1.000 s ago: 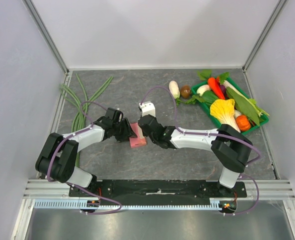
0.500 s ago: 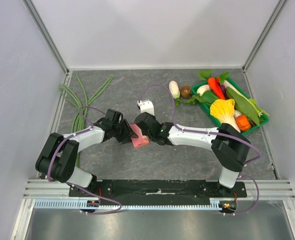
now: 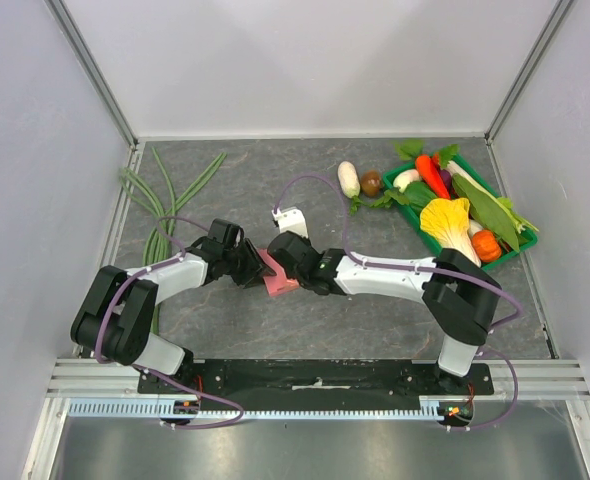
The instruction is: Unpack the express box
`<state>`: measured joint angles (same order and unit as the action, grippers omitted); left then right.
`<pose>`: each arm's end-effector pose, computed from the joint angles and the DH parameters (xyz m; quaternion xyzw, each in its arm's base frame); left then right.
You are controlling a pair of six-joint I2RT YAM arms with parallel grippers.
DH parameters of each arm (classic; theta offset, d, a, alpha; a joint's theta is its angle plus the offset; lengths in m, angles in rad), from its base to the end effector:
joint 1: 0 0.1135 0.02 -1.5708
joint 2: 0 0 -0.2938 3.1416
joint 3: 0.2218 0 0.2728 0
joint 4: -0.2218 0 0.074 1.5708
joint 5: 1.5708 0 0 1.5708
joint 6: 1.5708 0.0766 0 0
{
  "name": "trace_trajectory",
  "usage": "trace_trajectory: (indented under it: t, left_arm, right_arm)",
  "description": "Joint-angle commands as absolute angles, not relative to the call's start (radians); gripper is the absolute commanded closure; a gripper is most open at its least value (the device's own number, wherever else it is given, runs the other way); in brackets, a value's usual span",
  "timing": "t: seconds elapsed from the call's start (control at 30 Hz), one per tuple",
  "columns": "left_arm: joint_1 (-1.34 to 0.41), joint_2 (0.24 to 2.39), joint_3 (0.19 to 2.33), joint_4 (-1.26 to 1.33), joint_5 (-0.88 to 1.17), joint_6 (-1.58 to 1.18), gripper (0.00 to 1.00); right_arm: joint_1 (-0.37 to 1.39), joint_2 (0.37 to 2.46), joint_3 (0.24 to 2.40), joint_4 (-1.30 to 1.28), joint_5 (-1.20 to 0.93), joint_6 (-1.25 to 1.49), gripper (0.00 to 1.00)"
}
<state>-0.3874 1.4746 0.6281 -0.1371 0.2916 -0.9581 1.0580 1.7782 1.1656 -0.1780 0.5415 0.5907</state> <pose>0.2645 -0.1317 0.1237 -0.2262 0.9206 -0.2872 0.1373 0.2458 0.3562 0.1978 -0.1074 0.8905 0.1010 0.4304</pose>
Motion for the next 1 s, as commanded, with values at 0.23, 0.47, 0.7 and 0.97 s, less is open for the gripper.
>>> trace_trajectory:
  t: [0.23, 0.47, 0.7, 0.97]
  left_arm:
    - [-0.374, 1.503, 0.598, -0.164, 0.221, -1.002, 0.75]
    - [-0.371, 1.505, 0.594, -0.158, 0.221, -1.02, 0.77]
    - [-0.37, 1.494, 0.592, -0.156, 0.21, -1.026, 0.78]
    - [-0.37, 1.499, 0.584, -0.149, 0.219, -1.028, 0.79]
  right_arm:
    - [1.089, 1.687, 1.144, -0.296, 0.505, 0.614, 1.0]
    - [1.092, 1.651, 1.132, -0.327, 0.439, 0.618, 1.0]
    - [1.092, 1.635, 1.094, -0.348, 0.371, 0.611, 1.0]
    - [1.091, 1.677, 1.075, -0.351, 0.379, 0.634, 1.0]
